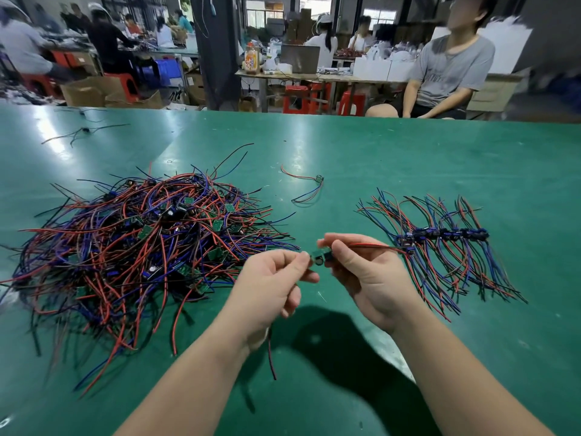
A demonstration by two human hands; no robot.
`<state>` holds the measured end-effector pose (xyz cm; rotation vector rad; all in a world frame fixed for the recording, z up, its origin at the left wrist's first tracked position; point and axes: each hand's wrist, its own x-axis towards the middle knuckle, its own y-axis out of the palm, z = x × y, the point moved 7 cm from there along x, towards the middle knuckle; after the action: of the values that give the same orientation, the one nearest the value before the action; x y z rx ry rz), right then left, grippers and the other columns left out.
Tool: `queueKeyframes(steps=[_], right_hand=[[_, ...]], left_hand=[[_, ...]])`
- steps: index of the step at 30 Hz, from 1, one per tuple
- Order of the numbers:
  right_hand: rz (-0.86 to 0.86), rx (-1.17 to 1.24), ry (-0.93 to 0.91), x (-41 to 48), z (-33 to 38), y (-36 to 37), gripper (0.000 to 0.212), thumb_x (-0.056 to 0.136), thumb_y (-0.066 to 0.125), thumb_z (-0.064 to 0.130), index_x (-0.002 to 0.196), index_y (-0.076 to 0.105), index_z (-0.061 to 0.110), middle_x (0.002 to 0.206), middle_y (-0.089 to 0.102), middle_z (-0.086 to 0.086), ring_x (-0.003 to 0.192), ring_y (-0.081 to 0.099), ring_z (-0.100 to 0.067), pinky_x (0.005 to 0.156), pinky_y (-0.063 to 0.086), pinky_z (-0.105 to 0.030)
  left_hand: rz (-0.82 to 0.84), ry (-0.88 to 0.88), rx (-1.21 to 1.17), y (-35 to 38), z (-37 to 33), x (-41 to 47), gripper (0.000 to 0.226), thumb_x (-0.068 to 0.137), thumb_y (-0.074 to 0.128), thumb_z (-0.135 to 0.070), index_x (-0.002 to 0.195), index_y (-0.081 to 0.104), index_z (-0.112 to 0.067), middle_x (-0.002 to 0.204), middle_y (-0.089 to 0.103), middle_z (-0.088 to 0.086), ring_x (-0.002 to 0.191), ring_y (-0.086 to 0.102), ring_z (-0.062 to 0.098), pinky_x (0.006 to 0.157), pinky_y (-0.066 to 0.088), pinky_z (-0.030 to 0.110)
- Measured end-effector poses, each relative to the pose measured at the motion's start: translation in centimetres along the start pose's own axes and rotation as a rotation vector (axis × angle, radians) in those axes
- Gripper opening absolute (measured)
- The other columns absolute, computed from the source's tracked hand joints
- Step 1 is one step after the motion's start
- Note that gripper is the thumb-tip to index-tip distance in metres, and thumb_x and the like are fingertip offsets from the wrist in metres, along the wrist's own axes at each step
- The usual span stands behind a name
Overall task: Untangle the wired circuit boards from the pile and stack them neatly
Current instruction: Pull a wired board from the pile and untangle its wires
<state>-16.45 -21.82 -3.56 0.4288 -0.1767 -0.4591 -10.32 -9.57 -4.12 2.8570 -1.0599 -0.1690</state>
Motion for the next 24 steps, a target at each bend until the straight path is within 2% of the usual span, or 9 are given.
queueKeyframes(steps=[2,5,7,11,13,15,18,22,24], right_hand=[[-0.062,-0.121,-0.025,0.0,0.1,-0.6,0.009,0.066,0.068,0.015,0.070,0.077,0.015,0.068,0.071,-0.004,0.054,0.060,-0.010,0.053,0.046,-0.016],[-0.096,-0.364,-0.063,0.0,0.3,-1.2,0.006,0.074,0.072,0.009,0.068,0.072,0.012,0.057,0.066,-0.002,0.045,0.052,-0.010,0.048,0.043,-0.018],[-0.091,-0.424,-0.059,0.1,0.2,-1.3,0.013,0.079,0.071,0.003,0.068,0.070,0.011,0.053,0.063,-0.001,0.043,0.050,-0.010,0.046,0.041,-0.018],[-0.052,-0.472,-0.011,0.1,-0.2,-1.5,0.012,0.080,0.070,0.004,0.070,0.070,0.010,0.056,0.065,-0.003,0.044,0.051,-0.009,0.046,0.040,-0.015],[-0.018,-0.498,0.026,0.0,-0.5,-1.6,0.011,0.080,0.071,0.009,0.069,0.071,0.011,0.057,0.064,-0.004,0.047,0.052,-0.008,0.048,0.041,-0.015],[0.005,-0.535,0.070,-0.2,-0.7,-1.5,0.011,0.078,0.072,0.014,0.067,0.071,0.012,0.058,0.064,-0.003,0.051,0.053,-0.006,0.049,0.041,-0.015],[-0.049,-0.445,0.140,0.0,-0.3,-2.2,0.012,0.075,0.072,0.014,0.068,0.068,0.004,0.054,0.063,-0.004,0.047,0.056,-0.007,0.045,0.042,-0.015],[-0.279,-0.204,0.167,0.7,1.8,-5.3,0.014,0.074,0.070,0.006,0.068,0.059,0.004,0.052,0.061,-0.006,0.041,0.056,-0.009,0.039,0.042,-0.013],[-0.404,-0.106,0.160,0.8,2.7,-7.5,0.014,0.079,0.069,0.006,0.070,0.058,0.006,0.053,0.060,-0.005,0.040,0.054,-0.007,0.034,0.036,-0.011]], left_hand=[[0.073,-0.071,0.088,0.7,0.6,-0.2,0.019,0.096,0.054,-0.015,0.081,0.060,-0.006,0.069,0.071,0.004,0.036,0.049,0.007,0.033,0.037,0.015],[-0.004,-0.113,0.098,0.7,1.0,-0.3,0.012,0.093,0.057,-0.011,0.088,0.064,-0.003,0.076,0.071,0.008,0.050,0.063,0.016,0.045,0.051,0.023],[-0.042,-0.102,0.040,0.6,0.8,-0.2,0.008,0.089,0.059,-0.006,0.088,0.067,-0.003,0.074,0.071,0.008,0.055,0.066,0.020,0.048,0.053,0.024],[0.037,-0.117,-0.015,0.9,1.0,-0.3,0.019,0.083,0.068,-0.008,0.065,0.074,-0.011,0.072,0.072,0.011,0.061,0.069,0.023,0.055,0.057,0.027],[0.036,-0.097,0.028,0.9,1.3,-0.3,0.015,0.078,0.074,-0.007,0.064,0.075,-0.012,0.070,0.072,0.011,0.061,0.068,0.021,0.060,0.059,0.029],[0.050,-0.102,0.022,1.2,1.6,-0.3,0.009,0.075,0.076,-0.005,0.066,0.072,-0.006,0.067,0.070,0.012,0.058,0.067,0.020,0.059,0.058,0.028],[0.111,-0.152,0.005,1.5,2.0,-0.4,0.008,0.074,0.075,-0.002,0.071,0.069,-0.001,0.067,0.069,0.014,0.056,0.067,0.020,0.054,0.056,0.026],[0.261,-0.205,0.056,2.5,2.2,-0.9,0.010,0.075,0.075,-0.004,0.071,0.067,-0.003,0.066,0.068,0.014,0.056,0.066,0.019,0.052,0.053,0.024],[0.358,-0.245,0.111,3.0,2.8,-1.4,0.011,0.075,0.077,-0.004,0.069,0.068,-0.005,0.065,0.068,0.013,0.055,0.065,0.017,0.053,0.053,0.023]])
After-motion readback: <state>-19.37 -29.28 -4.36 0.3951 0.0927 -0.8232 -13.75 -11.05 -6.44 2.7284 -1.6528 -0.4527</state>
